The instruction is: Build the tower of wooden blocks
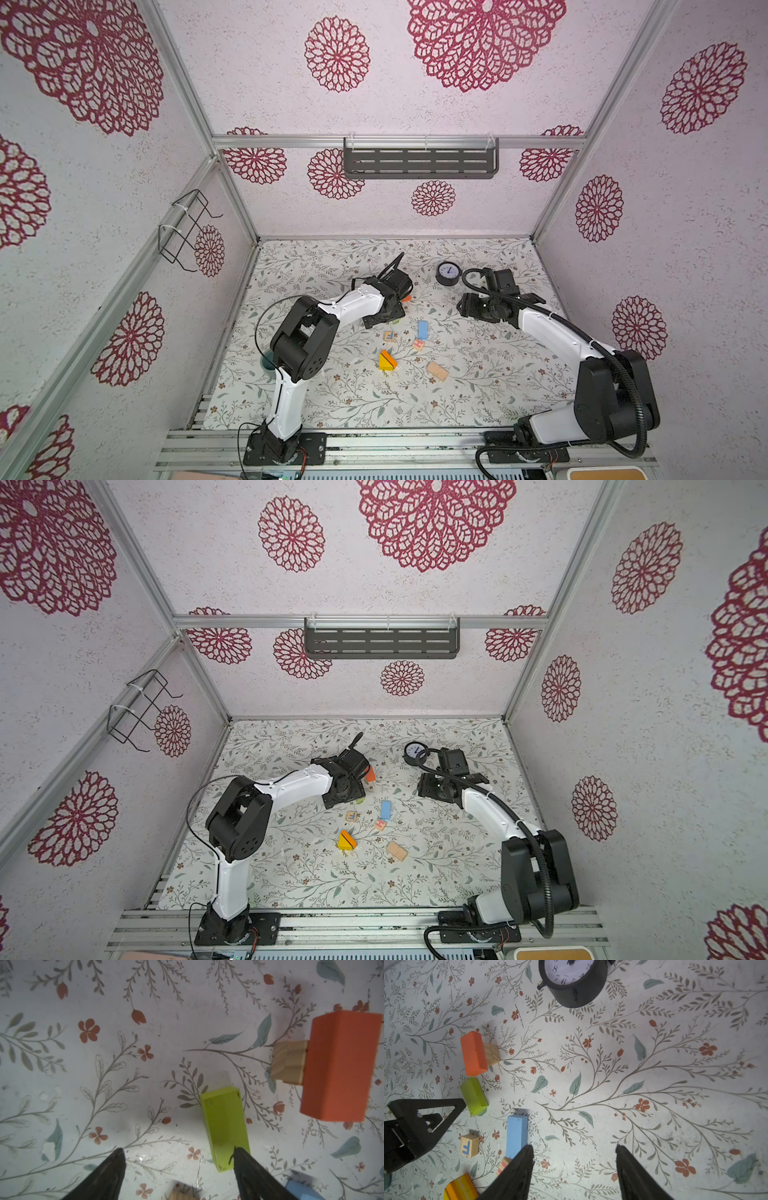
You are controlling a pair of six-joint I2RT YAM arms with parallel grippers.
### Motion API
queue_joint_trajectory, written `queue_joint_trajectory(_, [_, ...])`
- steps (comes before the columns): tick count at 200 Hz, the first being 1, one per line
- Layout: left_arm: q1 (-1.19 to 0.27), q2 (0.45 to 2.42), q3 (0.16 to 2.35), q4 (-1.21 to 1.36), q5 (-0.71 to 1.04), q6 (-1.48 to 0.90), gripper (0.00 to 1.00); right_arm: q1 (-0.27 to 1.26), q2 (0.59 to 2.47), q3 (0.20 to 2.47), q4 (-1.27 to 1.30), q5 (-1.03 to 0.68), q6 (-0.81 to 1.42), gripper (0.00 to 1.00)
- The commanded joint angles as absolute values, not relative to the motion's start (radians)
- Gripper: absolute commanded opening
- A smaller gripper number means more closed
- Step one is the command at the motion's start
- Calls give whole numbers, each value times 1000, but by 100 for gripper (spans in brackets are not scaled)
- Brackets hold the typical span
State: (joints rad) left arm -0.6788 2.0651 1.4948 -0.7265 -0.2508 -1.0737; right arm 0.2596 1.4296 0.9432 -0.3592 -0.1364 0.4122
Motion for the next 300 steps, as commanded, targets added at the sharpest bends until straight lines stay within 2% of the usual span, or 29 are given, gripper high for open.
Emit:
queue_joint_trajectory(1, [-676, 2098, 1556, -711, -246, -1114, 85, 255, 1387, 936, -340, -140, 421, 66])
queue_joint_trajectory(155, [-671, 2187, 1613, -733, -215, -1087, 81, 256, 1388, 931, -336, -141, 421, 66])
queue_joint_trajectory(209, [-663, 2146, 1568, -744, -221, -1036, 59, 256, 1387, 932, -334, -143, 420, 66])
queue_joint_trajectory(300, [-641, 2108, 1530, -762, -236, -993, 43, 256, 1390, 933, -334, -142, 421, 65])
